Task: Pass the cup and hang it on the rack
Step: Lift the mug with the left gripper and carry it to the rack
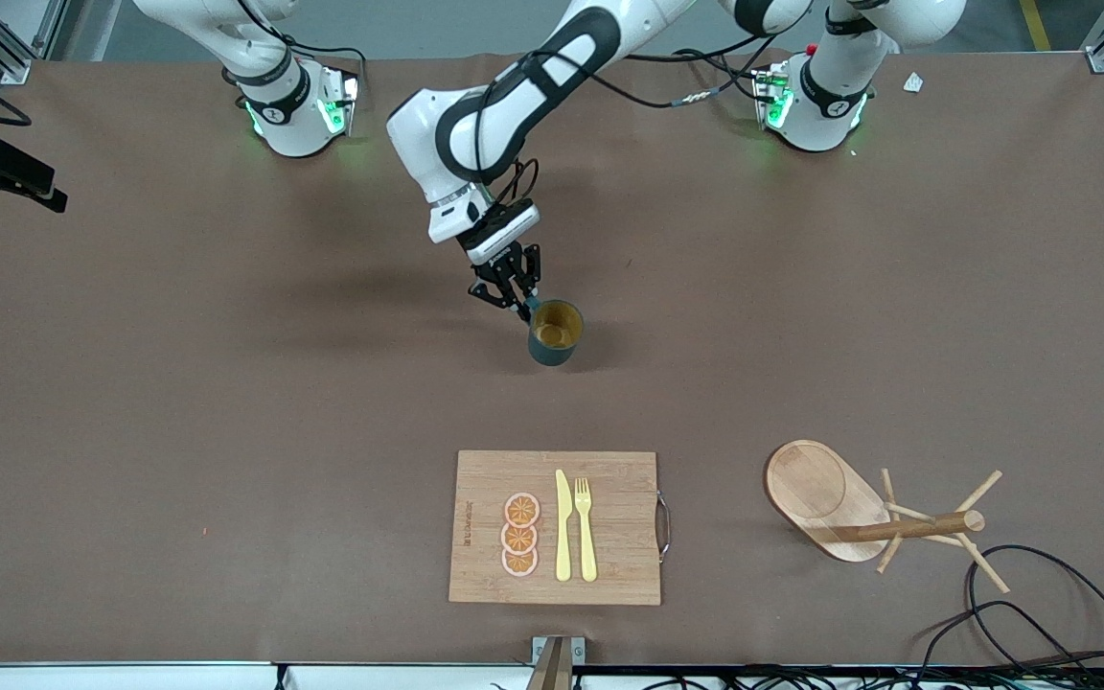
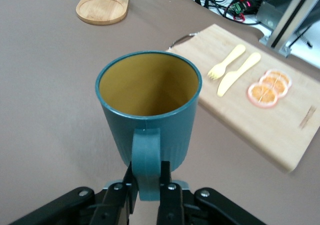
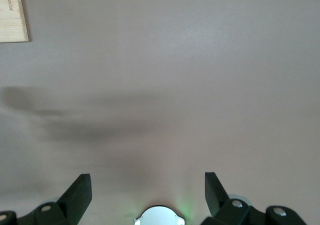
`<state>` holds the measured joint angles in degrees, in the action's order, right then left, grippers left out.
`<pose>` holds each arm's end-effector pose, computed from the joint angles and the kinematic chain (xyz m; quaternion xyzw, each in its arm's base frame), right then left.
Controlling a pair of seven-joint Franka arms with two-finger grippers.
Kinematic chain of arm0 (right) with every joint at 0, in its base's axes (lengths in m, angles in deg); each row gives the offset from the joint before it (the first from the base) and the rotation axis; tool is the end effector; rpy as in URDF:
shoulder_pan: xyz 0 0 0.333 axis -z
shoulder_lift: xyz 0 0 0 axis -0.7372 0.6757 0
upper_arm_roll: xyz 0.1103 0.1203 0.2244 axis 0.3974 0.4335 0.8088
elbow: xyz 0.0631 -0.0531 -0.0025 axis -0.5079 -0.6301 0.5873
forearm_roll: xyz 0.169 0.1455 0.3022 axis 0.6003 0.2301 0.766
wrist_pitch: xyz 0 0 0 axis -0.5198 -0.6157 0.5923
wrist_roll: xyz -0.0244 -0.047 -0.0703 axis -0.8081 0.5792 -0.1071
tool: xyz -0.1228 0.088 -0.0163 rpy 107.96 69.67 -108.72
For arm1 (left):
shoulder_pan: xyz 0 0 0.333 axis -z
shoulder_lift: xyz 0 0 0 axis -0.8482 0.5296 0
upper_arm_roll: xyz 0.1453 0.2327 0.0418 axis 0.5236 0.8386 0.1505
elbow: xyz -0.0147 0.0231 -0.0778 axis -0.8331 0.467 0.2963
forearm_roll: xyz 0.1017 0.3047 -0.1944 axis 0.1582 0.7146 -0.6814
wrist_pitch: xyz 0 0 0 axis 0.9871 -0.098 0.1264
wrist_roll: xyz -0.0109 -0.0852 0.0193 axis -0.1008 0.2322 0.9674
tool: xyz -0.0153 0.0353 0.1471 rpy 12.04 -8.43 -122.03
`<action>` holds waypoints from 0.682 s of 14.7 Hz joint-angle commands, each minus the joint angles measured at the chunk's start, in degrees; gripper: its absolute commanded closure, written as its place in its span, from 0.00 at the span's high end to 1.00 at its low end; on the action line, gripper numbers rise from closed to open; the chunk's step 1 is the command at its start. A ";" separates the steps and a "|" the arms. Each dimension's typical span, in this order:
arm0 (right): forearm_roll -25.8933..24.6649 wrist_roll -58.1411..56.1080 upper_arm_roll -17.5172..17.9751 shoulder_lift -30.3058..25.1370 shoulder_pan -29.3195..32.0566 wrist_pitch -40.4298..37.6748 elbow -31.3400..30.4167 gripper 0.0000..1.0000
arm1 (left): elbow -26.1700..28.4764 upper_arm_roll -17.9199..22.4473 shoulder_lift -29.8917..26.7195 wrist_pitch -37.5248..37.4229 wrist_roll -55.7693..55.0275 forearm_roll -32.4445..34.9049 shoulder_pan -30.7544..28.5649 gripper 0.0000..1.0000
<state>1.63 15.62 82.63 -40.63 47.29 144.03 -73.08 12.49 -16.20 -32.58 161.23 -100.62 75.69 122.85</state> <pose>0.4902 -0.0360 0.5695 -0.9986 0.0226 0.0470 0.0100 0.3830 -0.5830 0.2312 -0.8536 -0.3725 -0.3538 0.0863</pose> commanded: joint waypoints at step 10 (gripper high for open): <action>0.01 0.83 0.12 -1.73 0.20 0.06 -1.44 1.00 | 1.91 -0.62 -22.04 0.89 33.22 -34.01 -23.85 0.00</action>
<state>1.63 16.96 82.65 -40.65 47.30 143.95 -73.08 12.54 -16.26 -52.30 161.37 -72.07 46.54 102.72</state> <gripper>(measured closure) 0.000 0.789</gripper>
